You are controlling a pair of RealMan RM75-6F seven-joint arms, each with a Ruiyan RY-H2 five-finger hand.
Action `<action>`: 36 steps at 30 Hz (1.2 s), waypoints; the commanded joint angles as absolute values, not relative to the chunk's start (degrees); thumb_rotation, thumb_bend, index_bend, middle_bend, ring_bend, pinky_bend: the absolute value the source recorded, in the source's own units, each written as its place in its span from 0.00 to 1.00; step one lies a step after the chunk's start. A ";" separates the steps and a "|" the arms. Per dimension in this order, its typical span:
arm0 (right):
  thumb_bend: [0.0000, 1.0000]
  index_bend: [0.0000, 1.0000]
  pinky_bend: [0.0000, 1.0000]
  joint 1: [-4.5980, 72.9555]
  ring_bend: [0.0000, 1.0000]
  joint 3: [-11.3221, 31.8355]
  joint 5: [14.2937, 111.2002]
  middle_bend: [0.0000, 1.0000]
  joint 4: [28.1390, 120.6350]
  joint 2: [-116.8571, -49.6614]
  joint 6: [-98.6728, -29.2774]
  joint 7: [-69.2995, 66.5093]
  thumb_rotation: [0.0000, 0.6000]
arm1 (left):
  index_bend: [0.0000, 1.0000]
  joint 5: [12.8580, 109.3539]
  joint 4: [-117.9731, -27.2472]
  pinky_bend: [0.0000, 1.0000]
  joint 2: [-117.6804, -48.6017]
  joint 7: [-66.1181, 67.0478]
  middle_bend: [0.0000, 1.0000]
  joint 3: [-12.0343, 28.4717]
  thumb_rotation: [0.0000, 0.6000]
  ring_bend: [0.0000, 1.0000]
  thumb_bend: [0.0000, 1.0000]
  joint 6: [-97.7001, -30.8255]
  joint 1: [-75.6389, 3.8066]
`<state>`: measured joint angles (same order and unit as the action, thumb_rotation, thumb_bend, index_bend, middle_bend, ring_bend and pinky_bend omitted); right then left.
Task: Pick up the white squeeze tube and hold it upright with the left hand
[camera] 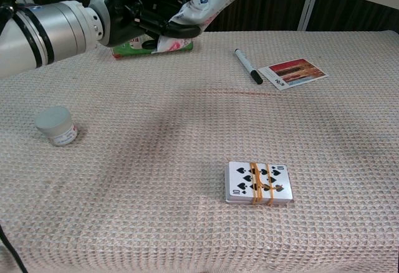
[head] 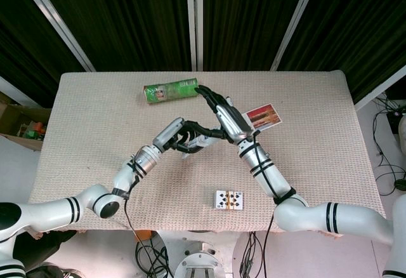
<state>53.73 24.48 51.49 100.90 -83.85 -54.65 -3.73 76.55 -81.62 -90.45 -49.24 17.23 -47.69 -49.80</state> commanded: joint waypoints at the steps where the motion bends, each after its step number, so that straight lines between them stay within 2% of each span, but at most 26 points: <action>1: 0.00 0.00 0.00 53.23 0.00 24.62 52.82 0.00 100.36 -84.53 -55.08 -5.18 0.13 | 0.80 76.57 -81.79 0.90 -90.28 -50.40 0.84 17.41 1.00 0.77 0.34 -47.84 -49.62; 21: 0.00 0.00 0.00 50.45 0.00 26.14 62.77 0.00 96.37 -89.84 -56.61 -21.39 0.13 | 0.80 77.90 -82.14 0.90 -90.23 -58.37 0.85 18.45 1.00 0.78 0.34 -48.41 -49.87; 36: 0.00 0.00 0.00 51.44 0.00 25.32 65.37 0.00 92.90 -94.06 -54.50 -26.15 0.13 | 0.81 78.70 -83.13 0.90 -89.62 -58.39 0.85 18.01 1.00 0.78 0.34 -48.74 -50.39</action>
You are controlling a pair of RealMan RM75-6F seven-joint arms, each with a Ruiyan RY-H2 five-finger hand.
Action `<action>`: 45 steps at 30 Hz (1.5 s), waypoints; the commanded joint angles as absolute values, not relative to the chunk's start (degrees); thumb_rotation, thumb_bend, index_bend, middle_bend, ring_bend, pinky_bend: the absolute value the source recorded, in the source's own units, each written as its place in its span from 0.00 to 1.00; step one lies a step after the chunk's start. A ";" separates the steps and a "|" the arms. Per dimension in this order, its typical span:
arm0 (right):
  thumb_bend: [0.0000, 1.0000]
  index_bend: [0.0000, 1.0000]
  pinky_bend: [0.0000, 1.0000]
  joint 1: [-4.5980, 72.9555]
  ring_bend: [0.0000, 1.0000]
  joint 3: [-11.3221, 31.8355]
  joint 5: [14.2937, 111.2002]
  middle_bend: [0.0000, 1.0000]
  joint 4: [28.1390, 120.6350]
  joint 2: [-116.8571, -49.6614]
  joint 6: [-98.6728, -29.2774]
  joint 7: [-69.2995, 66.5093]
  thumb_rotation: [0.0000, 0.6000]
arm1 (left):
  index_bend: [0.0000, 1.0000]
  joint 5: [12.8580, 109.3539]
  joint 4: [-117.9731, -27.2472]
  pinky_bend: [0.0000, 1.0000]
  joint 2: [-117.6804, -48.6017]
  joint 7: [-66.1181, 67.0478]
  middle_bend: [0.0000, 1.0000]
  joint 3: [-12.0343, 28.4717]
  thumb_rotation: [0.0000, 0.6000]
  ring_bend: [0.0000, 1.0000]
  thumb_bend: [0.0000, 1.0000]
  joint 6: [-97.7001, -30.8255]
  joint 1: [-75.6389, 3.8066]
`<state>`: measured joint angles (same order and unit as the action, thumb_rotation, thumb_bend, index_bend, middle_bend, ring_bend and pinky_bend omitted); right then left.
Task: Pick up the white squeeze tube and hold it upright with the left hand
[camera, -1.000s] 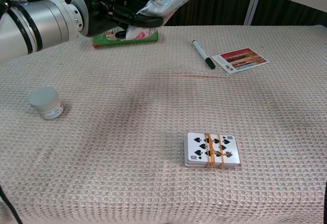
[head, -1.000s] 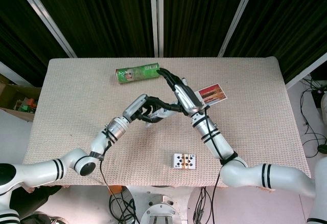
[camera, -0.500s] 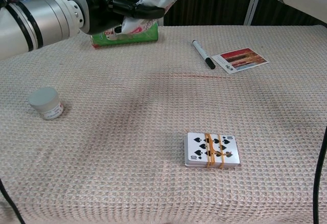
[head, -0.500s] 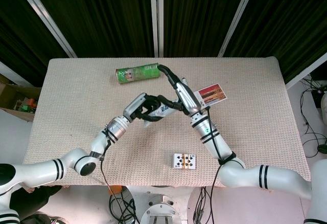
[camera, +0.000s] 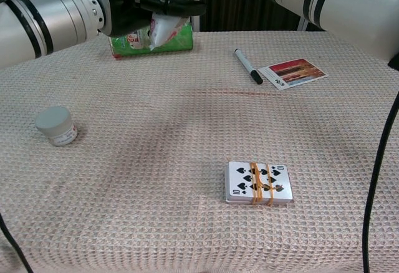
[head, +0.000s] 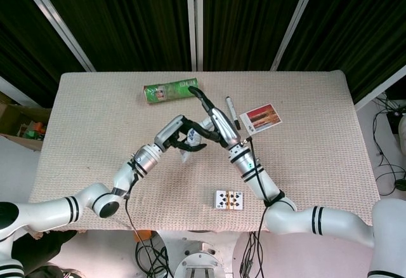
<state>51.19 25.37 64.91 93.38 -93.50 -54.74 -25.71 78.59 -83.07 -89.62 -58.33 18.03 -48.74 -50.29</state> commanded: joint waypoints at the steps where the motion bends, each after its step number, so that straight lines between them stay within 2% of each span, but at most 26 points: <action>1: 0.00 0.00 0.00 51.52 0.00 25.28 65.55 0.00 92.72 -94.30 -54.45 -26.29 0.13 | 0.81 78.78 -83.17 0.90 -89.60 -58.44 0.85 17.98 1.00 0.78 0.34 -48.73 -50.45; 8: 0.00 0.00 0.00 51.19 0.00 26.71 67.15 0.00 93.46 -93.46 -55.91 -26.79 0.13 | 0.81 79.11 -82.84 0.90 -88.99 -58.12 0.85 17.20 1.00 0.78 0.34 -48.53 -50.45; 22: 0.00 0.00 0.00 43.65 0.00 30.13 68.35 0.00 103.66 -78.15 -62.62 -21.42 0.13 | 0.81 77.91 -79.22 0.90 -85.05 -50.77 0.85 14.08 1.00 0.78 0.34 -47.29 -48.79; 27: 0.00 0.00 0.00 40.83 0.00 28.81 68.42 0.00 105.73 -72.36 -64.20 -15.15 0.13 | 0.81 75.74 -77.92 0.90 -83.32 -38.47 0.85 12.39 1.00 0.78 0.34 -45.49 -49.14; 31: 0.00 0.00 0.00 38.23 0.00 27.41 69.59 0.00 106.84 -69.71 -67.04 -12.22 0.13 | 0.81 73.36 -76.49 0.89 -83.09 -21.31 0.85 10.39 1.00 0.78 0.33 -45.21 -49.99; 32: 0.00 0.00 0.00 37.54 0.00 27.03 69.87 0.00 106.93 -69.17 -67.65 -12.05 0.13 | 0.79 72.67 -76.11 0.87 -83.19 -15.42 0.84 9.53 1.00 0.76 0.32 -45.14 -50.34; 33: 0.00 0.00 0.00 37.08 0.00 26.78 69.94 0.00 106.98 -68.80 -67.95 -12.12 0.13 | 0.71 72.34 -76.01 0.83 -83.05 -11.11 0.80 8.66 1.00 0.72 0.31 -44.61 -50.74; 34: 0.00 0.00 0.00 36.69 0.00 26.58 69.90 0.00 107.02 -68.47 -68.13 -12.29 0.13 | 0.60 72.21 -76.21 0.77 -82.62 -7.21 0.72 7.66 1.00 0.66 0.29 -43.62 -51.26; 36: 0.00 0.00 0.00 36.01 0.00 26.26 69.68 0.00 107.03 -67.84 -68.30 -12.86 0.13 | 0.27 71.49 -77.33 0.53 -81.39 -0.21 0.45 6.03 1.00 0.42 0.21 -41.29 -52.45; 37: 0.00 0.00 0.00 35.80 0.00 26.14 69.61 0.00 106.98 -67.62 -68.32 -13.05 0.13 | 0.13 70.77 -77.63 0.39 -81.42 2.22 0.29 6.06 0.95 0.27 0.17 -41.78 -52.54; 38: 0.00 0.00 0.00 35.64 0.00 26.03 69.58 0.00 106.96 -67.45 -68.33 -13.22 0.13 | 0.05 70.34 -77.65 0.28 -81.97 4.30 0.17 6.40 0.83 0.16 0.13 -43.51 -52.30; 39: 0.00 0.00 0.00 35.41 0.00 25.84 69.59 0.00 106.99 -67.25 -68.36 -13.45 0.13 | 0.03 70.35 -77.41 0.22 -82.99 6.32 0.10 6.93 0.66 0.10 0.10 -46.38 -51.76; 41: 0.00 0.00 0.00 35.07 0.00 25.33 69.84 0.00 107.03 -66.99 -68.38 -13.48 0.13 | 0.02 70.78 -77.04 0.18 -84.10 7.85 0.05 7.57 0.35 0.06 0.07 -49.64 -51.06; 43: 0.00 0.00 0.00 34.67 0.00 24.60 70.33 0.00 106.86 -66.63 -68.41 -13.11 0.13 | 0.02 71.15 -77.20 0.17 -84.06 9.05 0.04 8.01 0.24 0.05 0.06 -51.52 -50.62; 45: 0.00 0.00 0.00 33.98 0.00 23.54 71.29 0.00 106.46 -66.24 -68.88 -12.33 0.13 | 0.01 71.40 -78.13 0.17 -82.87 11.21 0.03 8.17 0.20 0.05 0.05 -52.85 -50.28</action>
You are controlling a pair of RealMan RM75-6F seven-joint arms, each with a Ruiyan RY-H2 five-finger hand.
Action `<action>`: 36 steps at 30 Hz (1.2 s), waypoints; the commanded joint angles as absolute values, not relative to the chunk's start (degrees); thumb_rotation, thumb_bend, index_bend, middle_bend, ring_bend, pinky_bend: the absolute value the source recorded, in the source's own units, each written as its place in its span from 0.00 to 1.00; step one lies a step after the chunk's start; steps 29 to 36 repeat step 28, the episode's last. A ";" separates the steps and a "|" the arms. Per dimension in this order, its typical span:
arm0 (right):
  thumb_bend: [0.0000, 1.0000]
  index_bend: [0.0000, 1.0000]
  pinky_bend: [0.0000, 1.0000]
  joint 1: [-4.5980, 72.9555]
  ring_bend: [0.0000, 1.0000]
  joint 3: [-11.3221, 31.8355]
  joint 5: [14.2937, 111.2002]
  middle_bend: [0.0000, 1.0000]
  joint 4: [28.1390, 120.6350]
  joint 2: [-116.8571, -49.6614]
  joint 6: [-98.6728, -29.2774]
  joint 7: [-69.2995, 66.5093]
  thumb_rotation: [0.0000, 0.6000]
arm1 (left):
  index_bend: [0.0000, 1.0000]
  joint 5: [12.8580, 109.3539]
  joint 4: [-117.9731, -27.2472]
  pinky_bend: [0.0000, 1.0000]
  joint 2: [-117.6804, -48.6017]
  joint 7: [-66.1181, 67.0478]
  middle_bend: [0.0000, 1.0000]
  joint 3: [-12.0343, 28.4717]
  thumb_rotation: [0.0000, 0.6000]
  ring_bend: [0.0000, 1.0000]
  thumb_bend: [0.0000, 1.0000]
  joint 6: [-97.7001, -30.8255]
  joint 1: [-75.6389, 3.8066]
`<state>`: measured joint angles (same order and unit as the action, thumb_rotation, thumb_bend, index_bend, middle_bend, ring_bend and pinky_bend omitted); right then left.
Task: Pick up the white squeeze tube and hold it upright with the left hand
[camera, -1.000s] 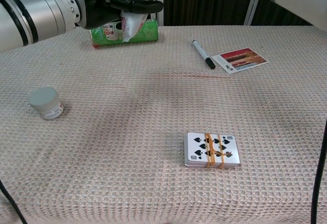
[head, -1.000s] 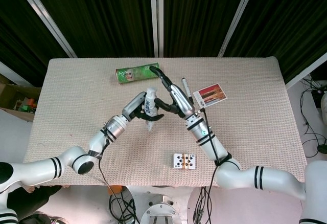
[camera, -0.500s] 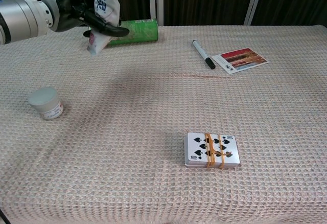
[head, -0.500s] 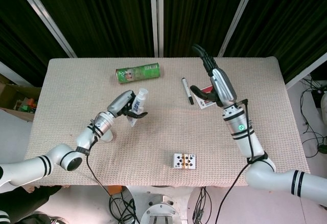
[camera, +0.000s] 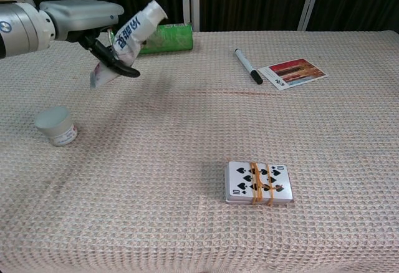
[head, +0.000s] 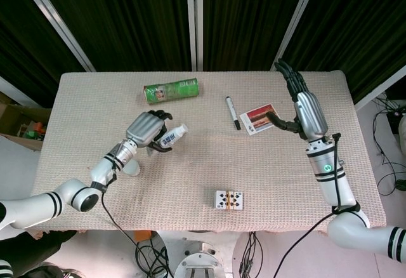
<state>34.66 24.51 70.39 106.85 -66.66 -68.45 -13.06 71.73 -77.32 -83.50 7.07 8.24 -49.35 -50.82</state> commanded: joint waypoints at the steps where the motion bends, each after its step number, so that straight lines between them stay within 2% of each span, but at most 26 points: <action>1: 0.00 0.00 0.00 33.58 0.00 22.94 71.87 0.00 106.24 -66.07 -69.19 -11.88 0.13 | 0.01 71.48 -78.84 0.17 -82.18 12.02 0.03 8.22 0.18 0.05 0.05 -53.49 -50.00; 9: 0.00 0.00 0.00 27.59 0.00 16.04 78.24 0.00 104.03 -63.88 -73.83 -9.31 0.13 | 0.01 70.38 -87.54 0.15 -73.94 15.44 0.03 7.57 0.12 0.04 0.03 -57.30 -45.88; 13: 0.00 0.00 0.00 22.32 0.00 11.06 82.50 0.00 101.58 -62.32 -78.93 -4.48 0.13 | 0.02 73.51 -88.40 0.15 -70.86 15.33 0.03 5.71 0.00 0.04 0.00 -65.82 -40.14; 16: 0.00 0.00 0.00 17.93 0.00 7.22 84.79 0.00 98.90 -61.84 -82.88 0.19 0.13 | 0.02 76.10 -87.56 0.15 -68.69 13.66 0.04 2.91 0.00 0.04 0.00 -72.56 -34.22; 21: 0.00 0.00 0.00 12.15 0.00 3.71 83.44 0.00 94.67 -62.23 -86.51 5.40 0.13 | 0.03 77.46 -85.82 0.15 -65.87 11.71 0.05 -1.52 0.00 0.04 0.00 -79.21 -25.53; 28: 0.00 0.00 0.00 8.23 0.00 2.25 82.07 0.00 91.83 -63.93 -88.39 7.25 0.13 | 0.03 80.57 -84.91 0.15 -65.39 7.44 0.05 -4.38 0.00 0.04 0.00 -83.66 -18.86; 36: 0.00 0.00 0.00 8.23 0.00 2.25 82.07 0.00 91.83 -63.93 -88.39 7.25 0.13 | 0.03 80.57 -84.91 0.15 -65.39 7.44 0.05 -4.38 0.00 0.04 0.00 -83.66 -18.86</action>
